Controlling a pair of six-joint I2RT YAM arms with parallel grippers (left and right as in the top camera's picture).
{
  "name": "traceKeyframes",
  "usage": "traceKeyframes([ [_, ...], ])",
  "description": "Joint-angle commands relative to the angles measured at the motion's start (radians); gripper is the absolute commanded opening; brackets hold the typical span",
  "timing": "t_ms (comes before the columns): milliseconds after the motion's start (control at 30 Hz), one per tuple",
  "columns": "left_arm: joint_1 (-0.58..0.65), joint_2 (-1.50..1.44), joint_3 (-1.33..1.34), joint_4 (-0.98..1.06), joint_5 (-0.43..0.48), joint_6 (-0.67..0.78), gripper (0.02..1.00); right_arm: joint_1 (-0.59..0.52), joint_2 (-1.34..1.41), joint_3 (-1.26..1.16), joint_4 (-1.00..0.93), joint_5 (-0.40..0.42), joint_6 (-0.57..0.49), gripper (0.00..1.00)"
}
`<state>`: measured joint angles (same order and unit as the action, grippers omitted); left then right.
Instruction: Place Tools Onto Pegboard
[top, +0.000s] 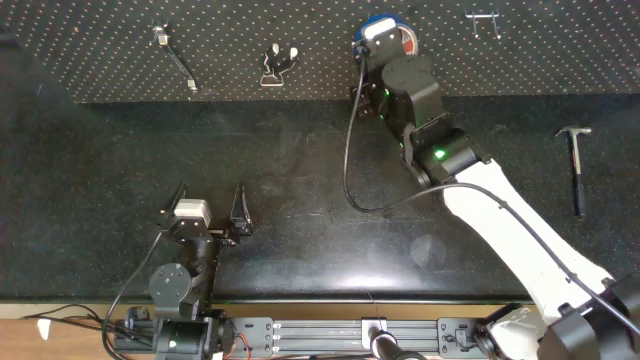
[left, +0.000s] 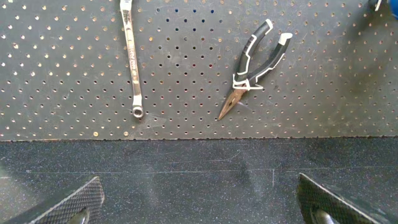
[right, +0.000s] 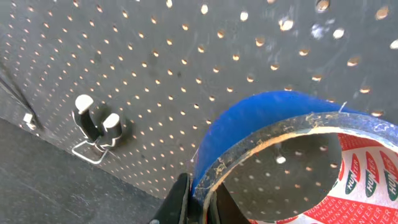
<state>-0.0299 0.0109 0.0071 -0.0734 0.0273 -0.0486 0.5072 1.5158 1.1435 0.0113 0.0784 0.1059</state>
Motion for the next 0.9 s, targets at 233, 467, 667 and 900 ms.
traceKeyframes([
  [233, -0.004, -0.008, -0.002, -0.006, 0.011, 0.013, 0.996, 0.007, 0.143, 0.016, 0.185, 0.026, -0.014, 0.266],
  [467, -0.004, -0.008, -0.002, -0.006, 0.011, 0.013, 0.996, -0.087, -0.148, 0.016, -0.239, 0.026, -0.014, 0.954],
  [667, -0.004, -0.008, -0.002, -0.006, 0.011, 0.013, 0.996, -0.36, -0.323, 0.016, -0.684, -0.042, -0.015, 0.961],
  [900, -0.004, -0.008, -0.002, -0.006, 0.011, 0.013, 0.996, -0.788, -0.293, 0.014, -1.02, -0.041, -0.145, 0.963],
])
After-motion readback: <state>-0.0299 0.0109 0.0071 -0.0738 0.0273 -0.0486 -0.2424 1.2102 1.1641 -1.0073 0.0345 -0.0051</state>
